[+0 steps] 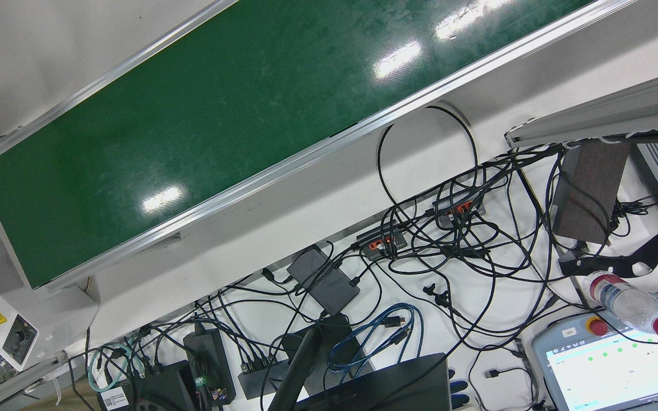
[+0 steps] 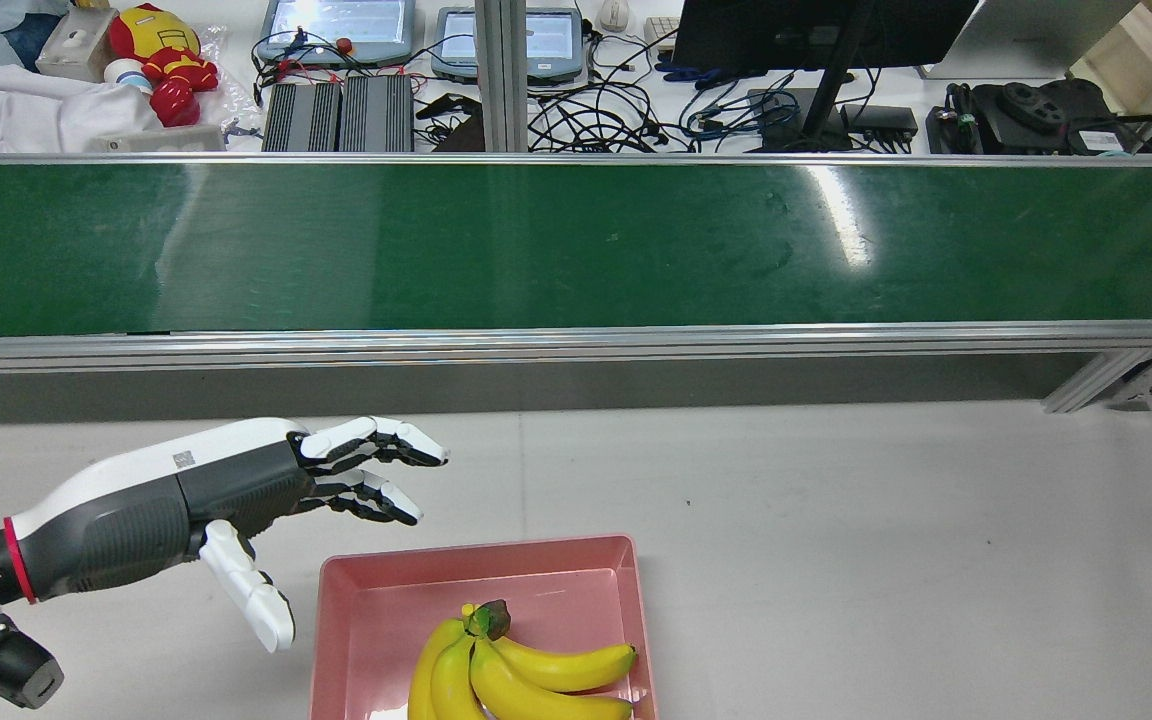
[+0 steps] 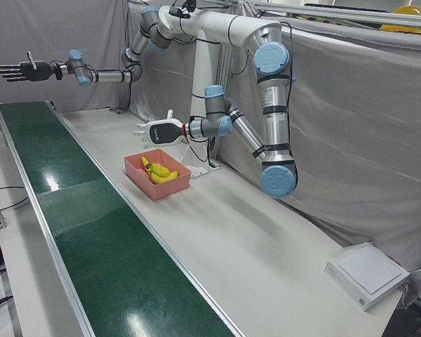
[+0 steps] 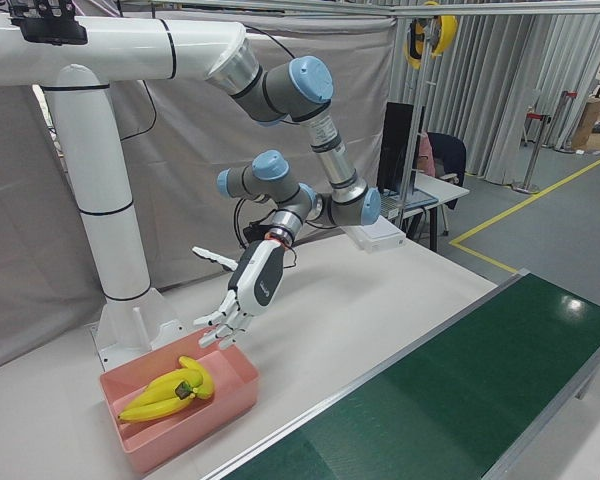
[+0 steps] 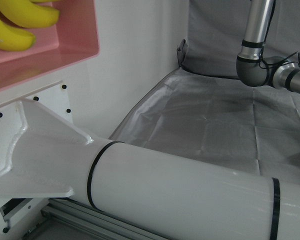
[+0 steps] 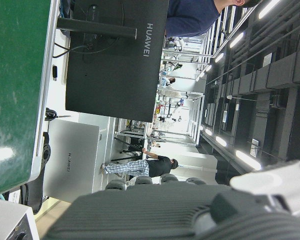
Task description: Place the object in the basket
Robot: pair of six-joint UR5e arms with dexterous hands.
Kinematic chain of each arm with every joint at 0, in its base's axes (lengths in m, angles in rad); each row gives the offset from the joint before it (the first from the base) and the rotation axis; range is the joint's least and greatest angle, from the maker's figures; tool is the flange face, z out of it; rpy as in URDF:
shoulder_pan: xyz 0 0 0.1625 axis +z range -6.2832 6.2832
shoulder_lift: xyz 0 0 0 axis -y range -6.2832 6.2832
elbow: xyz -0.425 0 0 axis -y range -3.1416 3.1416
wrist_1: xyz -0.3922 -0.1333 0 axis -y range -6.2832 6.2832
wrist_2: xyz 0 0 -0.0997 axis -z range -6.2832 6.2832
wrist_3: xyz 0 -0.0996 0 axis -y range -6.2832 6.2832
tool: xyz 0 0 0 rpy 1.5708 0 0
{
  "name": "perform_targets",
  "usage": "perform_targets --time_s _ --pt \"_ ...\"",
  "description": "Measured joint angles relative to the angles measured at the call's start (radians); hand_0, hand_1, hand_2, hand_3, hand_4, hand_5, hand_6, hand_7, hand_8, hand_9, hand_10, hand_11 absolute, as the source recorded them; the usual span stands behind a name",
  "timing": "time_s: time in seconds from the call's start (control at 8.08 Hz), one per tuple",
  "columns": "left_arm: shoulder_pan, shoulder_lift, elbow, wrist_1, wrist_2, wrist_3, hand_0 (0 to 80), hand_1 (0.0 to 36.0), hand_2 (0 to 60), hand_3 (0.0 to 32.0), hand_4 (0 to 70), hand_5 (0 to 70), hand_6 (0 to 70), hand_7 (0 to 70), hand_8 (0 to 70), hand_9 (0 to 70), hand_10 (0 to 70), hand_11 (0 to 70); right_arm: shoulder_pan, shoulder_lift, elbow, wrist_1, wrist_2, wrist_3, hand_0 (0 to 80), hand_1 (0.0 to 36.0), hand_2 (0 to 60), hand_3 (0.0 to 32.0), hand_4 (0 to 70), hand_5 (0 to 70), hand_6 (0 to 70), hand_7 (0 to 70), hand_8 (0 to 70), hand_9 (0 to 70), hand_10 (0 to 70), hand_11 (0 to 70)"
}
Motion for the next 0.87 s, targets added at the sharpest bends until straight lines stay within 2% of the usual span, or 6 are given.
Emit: perform_targets --time_s 0.12,0.37,0.49,0.74,0.87 --pt "-0.04 0.014 -0.006 -0.001 -0.001 -0.01 37.6 3.2 12.2 0.0 11.4 37.0 9.0 21.1 23.7 28.0 16.1 23.3 0.0 0.0 0.0 0.0 0.0 0.0 0.0 0.0 0.0 0.0 0.0 0.0 0.0 0.0 0.0 0.0 0.0 0.0" --pt "-0.125 0.039 -0.003 -0.013 -0.007 -0.035 37.4 2.9 12.7 0.0 13.9 44.8 10.7 22.4 25.2 29.8 16.8 24.3 0.0 0.0 -0.001 0.0 0.0 0.0 0.0 0.0 0.0 0.0 0.0 0.0 0.0 0.0 0.0 0.0 0.0 0.0" --pt "-0.164 0.056 0.001 -0.024 -0.009 -0.045 37.9 2.9 12.4 0.0 15.0 46.5 11.4 23.1 25.9 30.6 17.2 24.9 0.0 0.0 -0.001 0.0 0.0 0.001 0.0 0.0 0.0 0.0 0.0 0.0 0.0 0.0 0.0 0.0 0.0 0.0" --pt "-0.225 0.104 0.005 -0.059 -0.022 -0.082 37.1 3.0 14.8 0.0 16.6 45.8 12.0 23.2 26.1 30.6 17.2 24.7 0.0 0.0 -0.001 0.0 0.0 0.0 0.0 0.0 0.0 0.0 0.0 0.0 0.0 0.0 0.0 0.0 0.0 0.0" --pt "-0.246 0.13 0.005 -0.077 -0.052 -0.115 37.1 2.9 15.0 0.0 17.9 46.1 12.6 23.5 26.6 31.0 17.1 24.6 0.0 0.0 0.0 0.0 0.0 0.0 0.0 0.0 0.0 0.0 0.0 0.0 0.0 0.0 0.0 0.0 0.0 0.0"
